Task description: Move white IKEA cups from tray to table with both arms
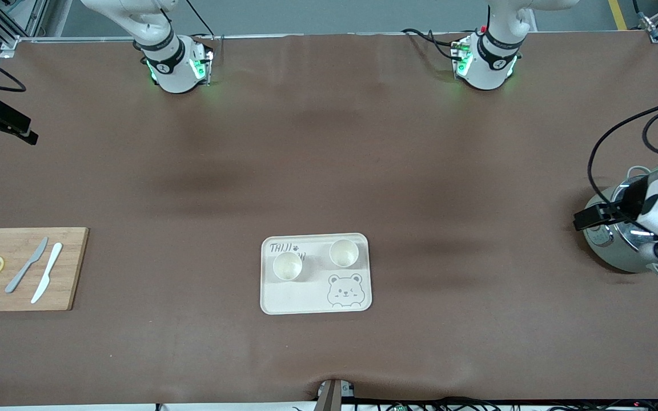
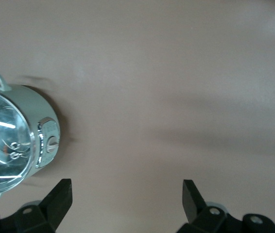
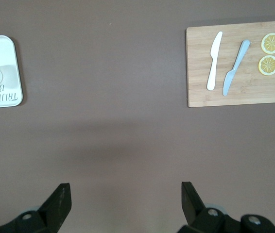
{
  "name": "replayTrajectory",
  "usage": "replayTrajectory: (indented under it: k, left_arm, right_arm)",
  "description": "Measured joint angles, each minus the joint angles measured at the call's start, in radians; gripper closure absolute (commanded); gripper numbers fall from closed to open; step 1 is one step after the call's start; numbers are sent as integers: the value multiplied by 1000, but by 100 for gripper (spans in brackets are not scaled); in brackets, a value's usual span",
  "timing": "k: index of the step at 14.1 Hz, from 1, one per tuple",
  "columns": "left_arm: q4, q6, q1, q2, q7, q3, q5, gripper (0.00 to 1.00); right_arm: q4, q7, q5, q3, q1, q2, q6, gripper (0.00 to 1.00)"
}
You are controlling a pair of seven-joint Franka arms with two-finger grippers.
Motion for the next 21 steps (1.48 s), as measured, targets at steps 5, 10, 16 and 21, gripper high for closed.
replayTrajectory:
  k: [5, 10, 16, 21]
  left_arm:
    - [-2, 68, -49, 53, -133, -6, -32, 0]
    - [-3, 178, -120, 135, -308, -8, -49, 0]
    - [-2, 337, -227, 216, -509, -10, -49, 0]
    - [12, 412, -306, 271, -629, -11, -49, 0]
  right_arm:
    - [22, 0, 0, -1, -1, 20, 5, 0]
    - [29, -1, -1, 2, -1, 36, 15, 0]
    - [29, 57, 82, 19, 38, 117, 90, 0]
    - [167, 218, 96, 25, 164, 312, 147, 0]
